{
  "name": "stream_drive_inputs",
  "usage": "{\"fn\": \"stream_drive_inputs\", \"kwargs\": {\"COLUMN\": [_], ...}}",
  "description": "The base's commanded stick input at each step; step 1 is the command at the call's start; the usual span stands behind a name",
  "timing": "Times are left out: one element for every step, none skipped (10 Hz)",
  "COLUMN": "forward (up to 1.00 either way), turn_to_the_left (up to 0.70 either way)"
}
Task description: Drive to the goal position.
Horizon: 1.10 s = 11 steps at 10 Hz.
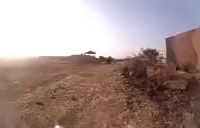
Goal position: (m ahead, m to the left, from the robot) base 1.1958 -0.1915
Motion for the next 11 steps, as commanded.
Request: {"fn": "stream_drive_inputs", "kwargs": {"forward": [0.7, 0.7, 0.7, 0.7, 0.7, 0.7, 0.7, 0.7, 0.7, 0.7, 0.7], "turn_to_the_left": [0.0, 0.0, 0.0, 0.0, 0.0, 0.0, 0.0, 0.0, 0.0, 0.0, 0.0]}}
